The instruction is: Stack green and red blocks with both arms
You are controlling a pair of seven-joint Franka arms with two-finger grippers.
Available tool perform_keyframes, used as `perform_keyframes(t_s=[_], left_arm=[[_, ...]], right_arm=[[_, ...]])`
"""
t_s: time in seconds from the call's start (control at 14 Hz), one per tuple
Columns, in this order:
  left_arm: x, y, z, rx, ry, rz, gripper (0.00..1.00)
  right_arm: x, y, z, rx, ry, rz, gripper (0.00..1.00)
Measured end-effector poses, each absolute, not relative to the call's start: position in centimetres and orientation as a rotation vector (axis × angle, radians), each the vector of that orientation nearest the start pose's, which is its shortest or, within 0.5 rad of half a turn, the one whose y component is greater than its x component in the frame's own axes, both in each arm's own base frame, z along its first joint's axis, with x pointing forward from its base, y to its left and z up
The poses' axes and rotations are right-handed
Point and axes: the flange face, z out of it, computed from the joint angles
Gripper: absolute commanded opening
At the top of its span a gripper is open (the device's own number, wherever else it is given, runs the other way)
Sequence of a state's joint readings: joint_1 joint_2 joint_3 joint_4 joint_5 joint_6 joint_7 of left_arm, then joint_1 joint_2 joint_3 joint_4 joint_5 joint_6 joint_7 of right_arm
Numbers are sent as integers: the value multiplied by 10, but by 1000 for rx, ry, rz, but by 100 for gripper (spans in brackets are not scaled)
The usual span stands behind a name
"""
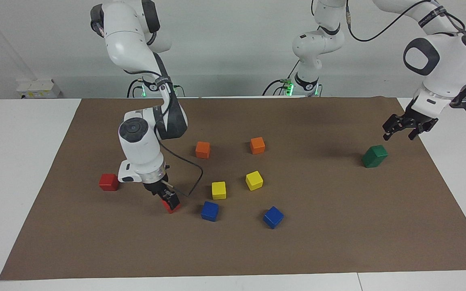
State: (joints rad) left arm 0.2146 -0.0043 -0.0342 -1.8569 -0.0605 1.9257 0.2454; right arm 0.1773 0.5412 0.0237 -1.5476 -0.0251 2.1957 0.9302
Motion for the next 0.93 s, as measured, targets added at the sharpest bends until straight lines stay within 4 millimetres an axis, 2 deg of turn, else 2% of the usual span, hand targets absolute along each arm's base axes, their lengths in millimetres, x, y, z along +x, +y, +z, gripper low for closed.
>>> perform_keyframes(t_s=[0.21,0.5,0.79,0.93], left_arm=[[552,84,552,-3185,63,-100,100],[547,50,591,-3181,-48,-55,100],[542,37,615,-3182,-48,-29,100],[541,37,619,-3182,-49,-20,100]], right_arm=[[700,139,346,-2909,1095,-103,94],[705,154,339,-2925,1070,-85,93],[707,161,332,-2930,1059,-80,93],[708,161,329,-2932,1060,-76,93]])
